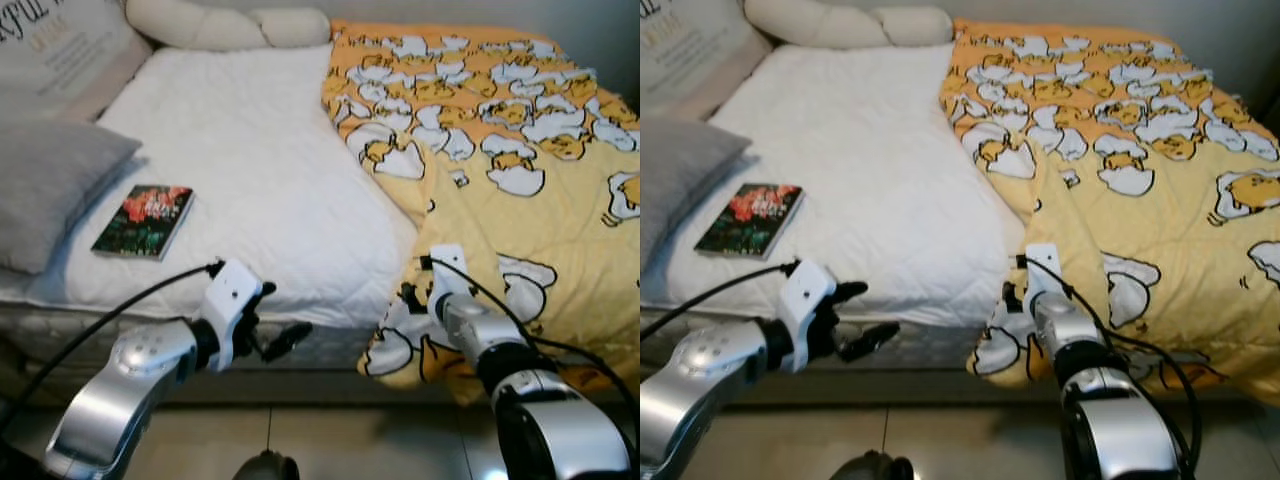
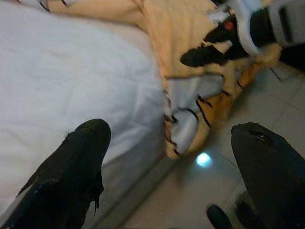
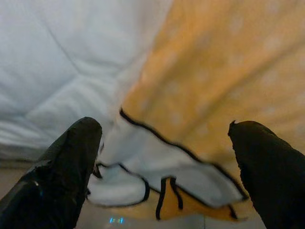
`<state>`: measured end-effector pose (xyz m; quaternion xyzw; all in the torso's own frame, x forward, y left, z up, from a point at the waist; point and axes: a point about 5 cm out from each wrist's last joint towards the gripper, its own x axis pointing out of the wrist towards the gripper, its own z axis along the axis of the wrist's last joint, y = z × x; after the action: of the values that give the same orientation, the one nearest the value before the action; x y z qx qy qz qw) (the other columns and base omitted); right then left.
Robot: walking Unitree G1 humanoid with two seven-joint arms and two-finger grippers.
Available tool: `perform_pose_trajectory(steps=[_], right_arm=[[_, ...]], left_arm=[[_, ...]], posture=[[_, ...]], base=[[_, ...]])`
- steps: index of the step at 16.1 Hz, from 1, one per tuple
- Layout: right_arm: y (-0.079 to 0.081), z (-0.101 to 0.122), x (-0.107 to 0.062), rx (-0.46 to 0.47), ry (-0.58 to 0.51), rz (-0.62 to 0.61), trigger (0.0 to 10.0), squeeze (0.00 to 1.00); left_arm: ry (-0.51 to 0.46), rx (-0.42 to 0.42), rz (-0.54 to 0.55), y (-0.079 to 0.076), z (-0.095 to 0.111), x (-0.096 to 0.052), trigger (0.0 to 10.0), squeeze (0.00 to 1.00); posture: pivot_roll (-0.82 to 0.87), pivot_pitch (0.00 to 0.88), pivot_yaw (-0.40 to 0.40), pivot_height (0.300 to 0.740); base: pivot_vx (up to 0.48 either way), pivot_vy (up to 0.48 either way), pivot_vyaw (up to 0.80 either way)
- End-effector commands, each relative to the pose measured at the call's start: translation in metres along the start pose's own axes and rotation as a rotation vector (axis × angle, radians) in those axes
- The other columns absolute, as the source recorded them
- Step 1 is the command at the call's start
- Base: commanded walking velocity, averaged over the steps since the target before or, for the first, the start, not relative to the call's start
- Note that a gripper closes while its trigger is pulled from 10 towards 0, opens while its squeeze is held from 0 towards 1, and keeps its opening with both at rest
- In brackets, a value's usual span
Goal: Clean up the room
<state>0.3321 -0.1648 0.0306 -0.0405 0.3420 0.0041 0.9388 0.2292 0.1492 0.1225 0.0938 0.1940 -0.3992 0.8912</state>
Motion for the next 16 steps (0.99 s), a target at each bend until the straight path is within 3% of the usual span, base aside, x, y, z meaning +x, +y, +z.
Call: perform_pose_trajectory(steps=[1, 2, 4, 5, 6, 7, 10, 12, 14, 16], right_arm=[[-0.002, 0.006, 0.001, -0.001, -0.017, -0.024, 10.0, 1.0], [-0.003, 0.007, 0.001, -0.003, -0.018, -0.042, 10.0, 0.0], [-0.005, 0.014, 0.001, 0.041, -0.05, -0.055, 10.0, 0.0], [-0.005, 0.018, 0.001, 0.053, -0.072, -0.053, 10.0, 0.0], [-0.005, 0.024, 0.001, 0.074, -0.096, -0.05, 10.0, 0.0], [-0.002, 0.032, 0.0, 0.115, -0.137, -0.039, 10.0, 0.0], [0.003, 0.034, 0.0, 0.162, -0.183, 0.009, 10.0, 0.0], [0.003, 0.024, 0.0, 0.111, -0.184, -0.017, 10.0, 0.0], [0.003, 0.022, 0.0, 0.136, -0.201, -0.019, 10.0, 0.0], [0.006, 0.02, -0.003, 0.157, -0.263, -0.005, 10.0, 0.0]], left_arm=[[-0.008, 0.02, -0.018, -0.006, 0.007, -0.005, 10.0, 1.0], [-0.009, 0.026, -0.016, -0.008, 0.009, -0.009, 10.0, 1.0], [-0.024, 0.047, 0.006, -0.009, 0.014, -0.018, 10.0, 1.0], [-0.039, 0.051, 0.022, -0.009, 0.017, -0.021, 10.0, 0.73], [-0.051, 0.046, 0.047, -0.007, 0.018, -0.023, 10.0, 0.07], [-0.075, 0.021, 0.09, -0.004, 0.018, -0.024, 10.0, 0.0], [-0.088, -0.021, 0.146, -0.003, 0.017, -0.017, 10.0, 0.0], [-0.102, -0.007, 0.177, -0.001, 0.018, -0.003, 10.0, 0.0], [-0.114, -0.008, 0.198, 0.002, 0.019, 0.002, 10.0, 0.0], [-0.122, -0.029, 0.288, 0.012, 0.018, 0.008, 10.0, 0.0]], posture=[[0.14, 0.104, 0.016, 0.74], [0.15, 0.117, 0.016, 0.74], [0.18, 0.138, 0.018, 0.74], [0.19, 0.143, 0.014, 0.74], [0.18, 0.142, 0.013, 0.74], [0.16, 0.124, 0.006, 0.74], [0.13, 0.08, -0.004, 0.74], [0.1, 0.035, -0.008, 0.74], [0.09, 0.0, -0.007, 0.74], [0.06, 0.0, -0.006, 0.74]], base=[[0.0, 0.0, 0.0], [0.0, 0.0, 0.0], [0.0, 0.0, 0.0], [0.0, 0.0, 0.0], [0.0, 0.0, 0.0], [0.0, 0.0, 0.0], [0.0, 0.0, 0.0], [0.0, 0.0, 0.0], [0.0, 0.0, 0.0], [0.0, 0.0, 0.0]])
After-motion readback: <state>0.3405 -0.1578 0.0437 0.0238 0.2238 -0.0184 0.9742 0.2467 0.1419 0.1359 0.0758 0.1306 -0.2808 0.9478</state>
